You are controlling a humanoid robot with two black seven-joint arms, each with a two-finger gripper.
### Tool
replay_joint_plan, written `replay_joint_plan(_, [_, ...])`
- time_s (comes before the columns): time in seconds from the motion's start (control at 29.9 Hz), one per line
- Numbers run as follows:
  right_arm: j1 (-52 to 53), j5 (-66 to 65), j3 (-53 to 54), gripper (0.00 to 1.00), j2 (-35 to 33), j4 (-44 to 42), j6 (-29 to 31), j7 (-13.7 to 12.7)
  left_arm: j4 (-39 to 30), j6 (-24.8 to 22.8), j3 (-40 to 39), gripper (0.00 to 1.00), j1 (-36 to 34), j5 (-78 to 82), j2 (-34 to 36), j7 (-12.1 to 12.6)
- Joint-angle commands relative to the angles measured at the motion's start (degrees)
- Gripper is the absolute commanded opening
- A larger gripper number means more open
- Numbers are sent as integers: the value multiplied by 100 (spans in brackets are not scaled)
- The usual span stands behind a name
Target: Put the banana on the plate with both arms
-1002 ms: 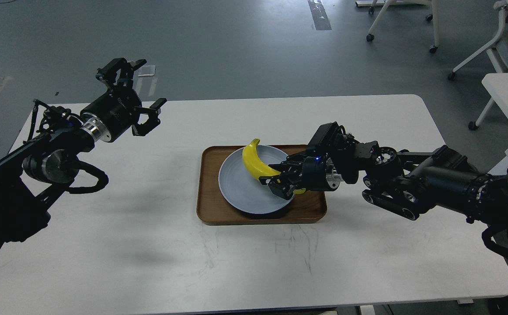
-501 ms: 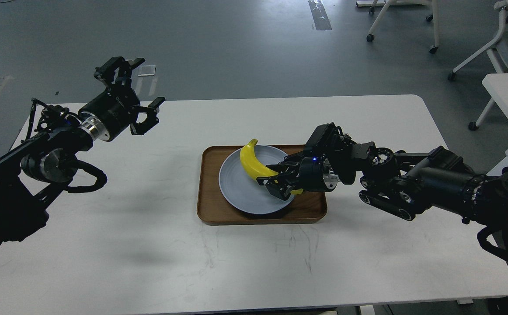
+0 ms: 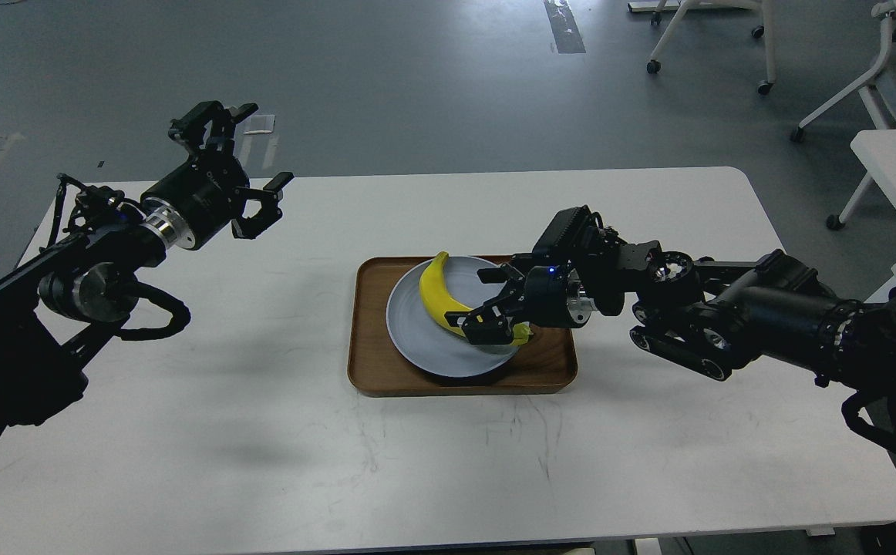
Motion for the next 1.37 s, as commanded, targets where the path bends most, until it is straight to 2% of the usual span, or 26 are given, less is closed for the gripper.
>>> replay_joint_plan(0.0, [382,202,426,100,-343,-11,-30,-3,5,-8,-4,98,-8,-5,-3,6])
replay_joint_plan(0.17, [462,2204,1201,100,-529,-28,-3,-47,5,-9,-22,98,-8,-22,-73,33])
replay_joint_plan(0.23, [383,3451,1333,100,-547,-11,-12,-91,14,18,-66,98,1,-93,-143,94])
replay_joint_plan(0.3, [374,5230,1395,100,-800,146,14,-117,92,27,-101,98,10,-110,-249,112])
replay_joint_plan(0.37, [365,6184,1413,100,-924,305,67,-170,128,27,-127,98,45,-119,-284,94])
replay_joint_plan(0.4, [348,7068,1421,100,-1038,471,250,-283,128,9,-180,98,106,-110,-310,86])
replay_joint_plan(0.5, [243,8522,1430,100,-1442,1006,830,-468,154,-52,-338,98,282,-110,-389,77])
replay_joint_plan(0.63, [-12,8887,1614,100,-1812,1780,1025,-547,251,-52,-435,98,458,-119,-592,77])
replay_joint_plan(0.73, [-407,8887,2079,100,-1874,2212,999,-942,146,-52,-628,98,703,-93,-636,77])
replay_joint_plan(0.77, [-530,8887,2211,100,-1883,2213,999,-1091,41,-44,-655,98,765,-75,-627,77])
replay_joint_plan(0.9, [-602,8939,2300,100,-1944,2212,999,-1260,-144,-35,-664,98,836,-40,-522,77])
replay_joint_plan(1.04, [-601,9423,2370,100,-2076,2239,1060,-1567,-346,-35,-664,98,845,-66,-346,77])
replay_joint_plan(1.34, [-593,9362,2326,100,-2067,2168,858,-1576,-426,-8,-672,98,968,-49,-337,77])
